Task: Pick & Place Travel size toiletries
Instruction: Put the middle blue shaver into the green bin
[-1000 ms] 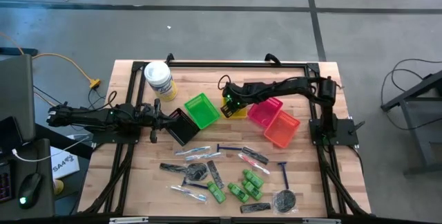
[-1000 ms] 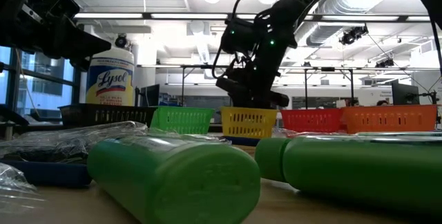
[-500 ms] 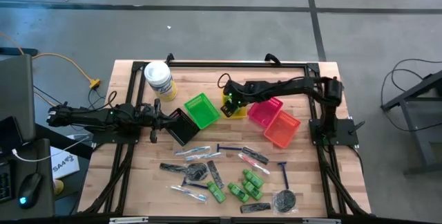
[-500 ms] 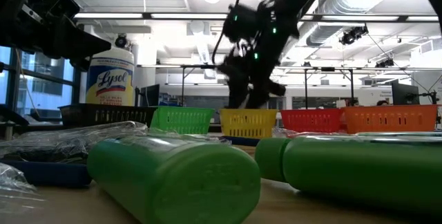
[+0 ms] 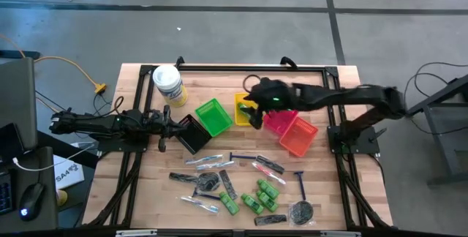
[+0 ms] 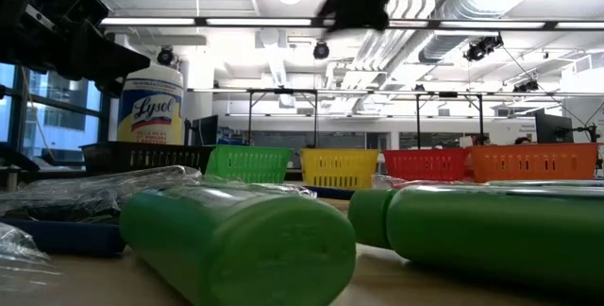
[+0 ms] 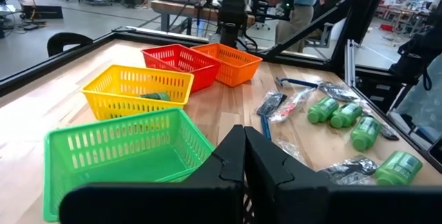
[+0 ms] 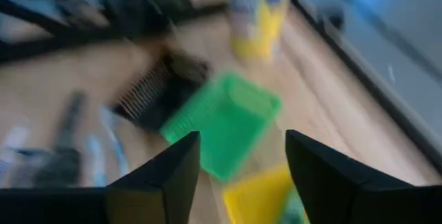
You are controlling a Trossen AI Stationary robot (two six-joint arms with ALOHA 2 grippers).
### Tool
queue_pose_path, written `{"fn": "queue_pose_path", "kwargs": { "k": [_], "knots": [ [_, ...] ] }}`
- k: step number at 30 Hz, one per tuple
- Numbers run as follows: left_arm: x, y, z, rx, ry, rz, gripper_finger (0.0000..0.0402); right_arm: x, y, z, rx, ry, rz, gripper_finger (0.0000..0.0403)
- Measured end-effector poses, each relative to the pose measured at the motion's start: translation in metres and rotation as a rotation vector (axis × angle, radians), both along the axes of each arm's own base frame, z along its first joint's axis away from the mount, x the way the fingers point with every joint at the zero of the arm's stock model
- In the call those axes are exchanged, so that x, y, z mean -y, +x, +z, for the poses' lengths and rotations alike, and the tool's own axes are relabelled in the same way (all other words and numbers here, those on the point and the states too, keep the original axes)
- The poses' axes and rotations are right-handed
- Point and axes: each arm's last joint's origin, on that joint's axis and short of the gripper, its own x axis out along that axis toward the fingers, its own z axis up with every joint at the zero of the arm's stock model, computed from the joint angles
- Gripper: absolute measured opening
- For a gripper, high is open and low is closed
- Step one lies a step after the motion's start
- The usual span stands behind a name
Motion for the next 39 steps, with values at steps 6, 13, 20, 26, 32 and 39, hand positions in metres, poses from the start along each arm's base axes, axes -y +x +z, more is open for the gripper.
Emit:
{"fn": "queue_pose_path", "kwargs": {
  "k": [6,13,20,26,32,39],
  "knots": [
    [0.0,0.0,0.0,0.0,0.0,-0.002,0.0,-0.023,-0.056,0.024,0.295,-0.098,0.174,0.0124],
    [0.0,0.0,0.0,-0.003,0.0,-0.003,0.0,-0.028,-0.123,0.0,0.507,-0.092,0.266,0.0045],
    [0.0,0.0,0.0,-0.004,0.0,-0.002,0.0,-0.036,-0.163,-0.042,0.581,-0.074,0.313,0.0005],
    [0.0,0.0,0.0,-0.005,0.0,-0.002,0.0,-0.042,-0.19,-0.07,0.676,-0.092,0.35,0.0003],
    [0.0,0.0,-0.001,-0.014,0.001,-0.003,0.0,-0.043,-0.204,-0.098,0.691,-0.13,0.372,0.0003],
    [0.0,0.0,-0.001,-0.017,0.032,-0.005,0.0,-0.042,-0.211,-0.119,0.701,-0.165,0.378,0.0003]
  ]
}}
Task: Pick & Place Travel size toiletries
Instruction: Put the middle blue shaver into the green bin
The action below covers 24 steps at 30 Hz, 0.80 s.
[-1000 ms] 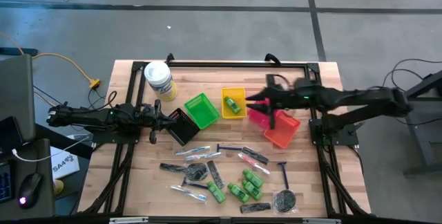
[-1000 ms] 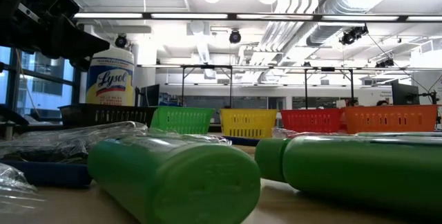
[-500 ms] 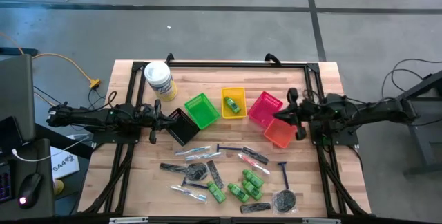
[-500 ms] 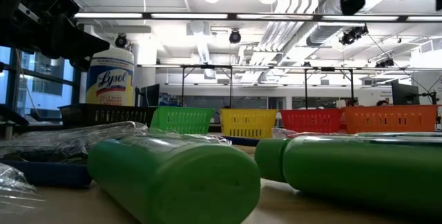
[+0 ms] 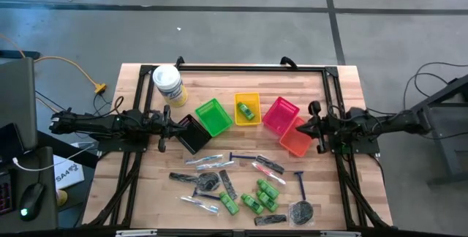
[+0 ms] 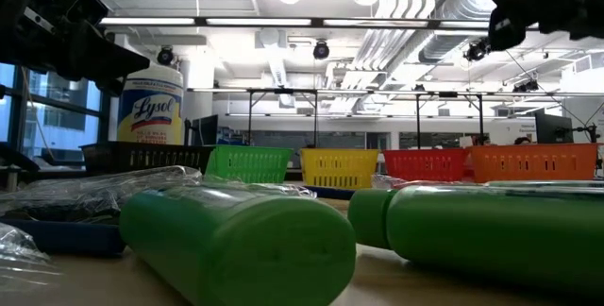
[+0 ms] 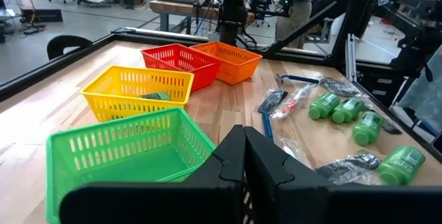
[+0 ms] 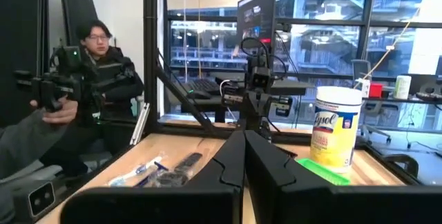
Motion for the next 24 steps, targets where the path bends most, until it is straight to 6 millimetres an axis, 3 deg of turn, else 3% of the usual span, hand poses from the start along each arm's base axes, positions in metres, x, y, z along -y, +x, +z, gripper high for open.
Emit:
{"fn": "queue_pose_path", "kwargs": {
  "k": [7,24],
  "knots": [
    [0.0,0.0,0.0,-0.001,0.003,0.0,0.0,0.0,-0.001,-0.02,-0.068,0.021,0.008,0.0003],
    [0.0,0.0,0.001,0.013,-0.008,0.005,0.0,-0.001,-0.001,-0.021,-0.078,0.031,0.037,0.0003]
  ]
}}
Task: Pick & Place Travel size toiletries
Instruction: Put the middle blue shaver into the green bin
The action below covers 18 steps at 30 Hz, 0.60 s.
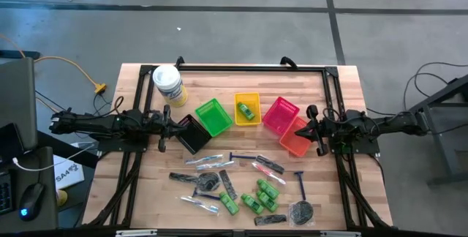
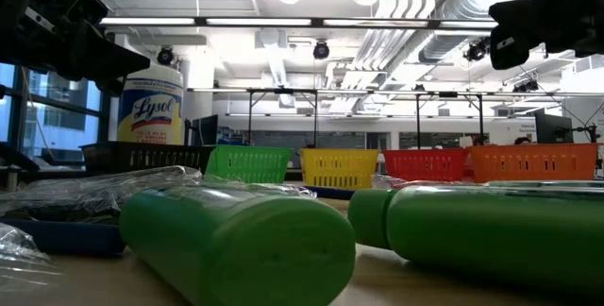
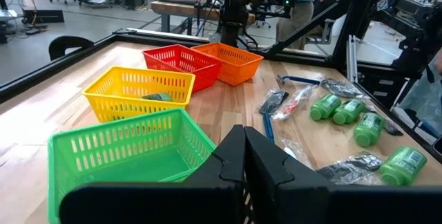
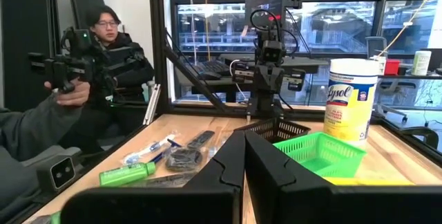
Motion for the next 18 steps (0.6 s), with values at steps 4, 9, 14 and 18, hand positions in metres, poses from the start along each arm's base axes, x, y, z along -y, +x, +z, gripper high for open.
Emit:
{"fn": "queue_pose_path", "kwargs": {
  "k": [4,9,14,18],
  "knots": [
    [0.0,0.0,0.0,0.003,0.0,0.0,0.0,0.0,0.0,0.0,-0.004,0.025,-0.002,0.0004],
    [0.0,0.0,0.002,-0.009,-0.02,0.001,0.0,0.0,0.0,0.0,-0.005,0.024,0.003,0.0004],
    [0.0,0.004,0.027,-0.017,-0.022,0.007,0.0,0.0,0.0,0.0,-0.005,0.025,-0.005,0.0003],
    [0.0,0.02,0.061,-0.039,-0.016,0.057,0.0,0.0,0.0,0.0,-0.005,0.025,-0.005,0.0004]
  ]
}}
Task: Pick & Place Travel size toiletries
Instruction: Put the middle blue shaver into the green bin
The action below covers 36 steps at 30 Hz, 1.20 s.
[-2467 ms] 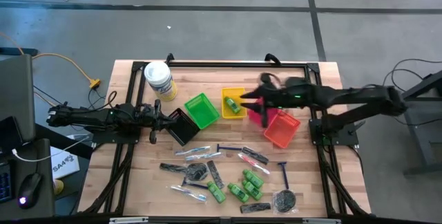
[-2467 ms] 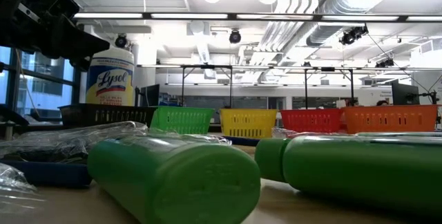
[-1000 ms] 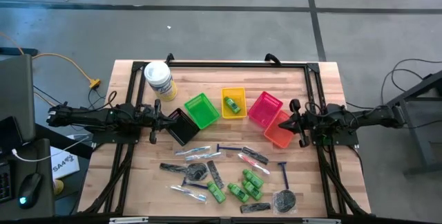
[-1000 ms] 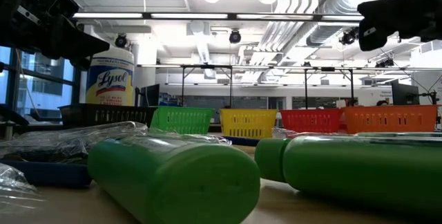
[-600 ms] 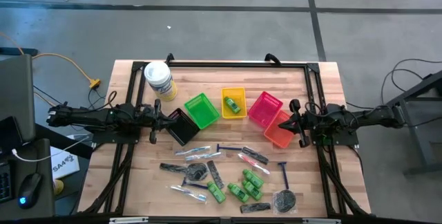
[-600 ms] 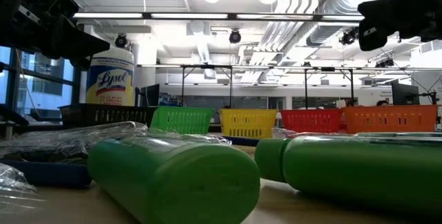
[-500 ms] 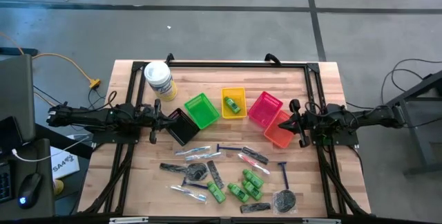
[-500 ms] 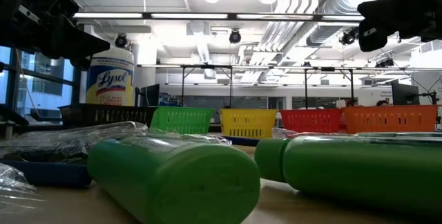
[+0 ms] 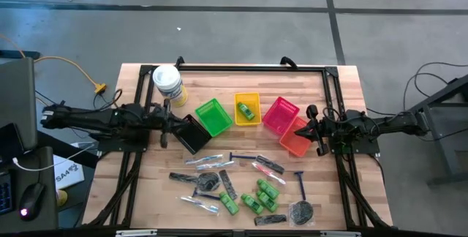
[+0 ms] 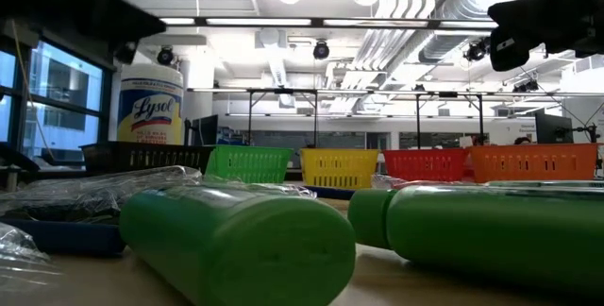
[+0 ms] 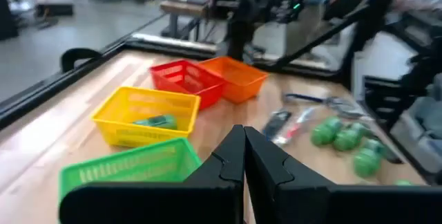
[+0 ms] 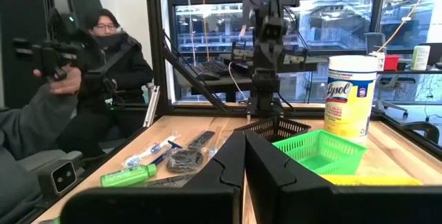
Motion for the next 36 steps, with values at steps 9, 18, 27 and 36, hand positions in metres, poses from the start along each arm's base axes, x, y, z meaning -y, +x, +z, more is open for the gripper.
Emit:
{"fn": "queue_pose_path", "kwargs": {
  "k": [9,18,27,36],
  "knots": [
    [0.004,0.069,0.031,-0.226,0.019,0.018,0.0,0.0,0.0,0.0,0.0,0.0,0.0,0.0005],
    [0.014,0.132,0.019,-0.363,0.016,-0.064,0.0005,0.0,0.0,0.0,-0.002,0.001,0.0,0.0005],
    [0.063,0.196,0.003,-0.468,0.15,-0.147,0.0105,0.001,0.0,-0.001,-0.007,0.03,-0.03,0.0005],
    [0.076,0.243,-0.023,-0.583,0.209,-0.146,0.0178,0.001,0.0,-0.001,-0.008,0.03,-0.024,0.0005]
  ]
}}
